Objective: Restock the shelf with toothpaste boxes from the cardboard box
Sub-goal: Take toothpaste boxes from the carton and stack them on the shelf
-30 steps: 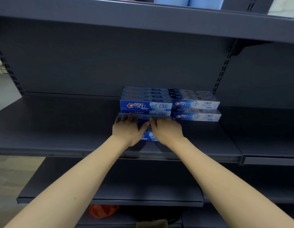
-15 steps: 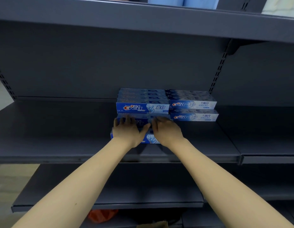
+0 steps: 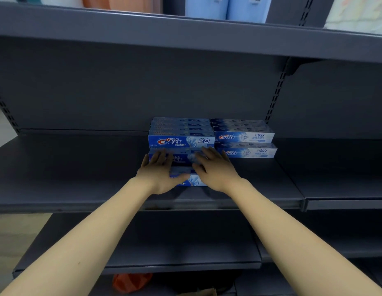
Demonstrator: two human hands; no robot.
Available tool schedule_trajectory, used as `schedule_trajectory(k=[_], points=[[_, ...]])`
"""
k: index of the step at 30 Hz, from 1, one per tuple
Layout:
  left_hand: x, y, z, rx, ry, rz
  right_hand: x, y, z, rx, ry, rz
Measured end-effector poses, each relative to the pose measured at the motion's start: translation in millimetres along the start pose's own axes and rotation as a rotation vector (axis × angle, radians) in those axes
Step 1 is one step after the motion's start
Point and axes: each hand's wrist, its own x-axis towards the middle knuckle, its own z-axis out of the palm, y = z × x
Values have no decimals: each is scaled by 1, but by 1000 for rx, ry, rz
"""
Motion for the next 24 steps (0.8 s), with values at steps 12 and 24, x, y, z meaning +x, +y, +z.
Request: schedule_trajectory(k=[12,24], points=[[-15,-3,-1,114,99,111,-17,5,11,-53,80,-180],[33,-1,-38,95,168,115,31,18,-26,-46,142,-141]])
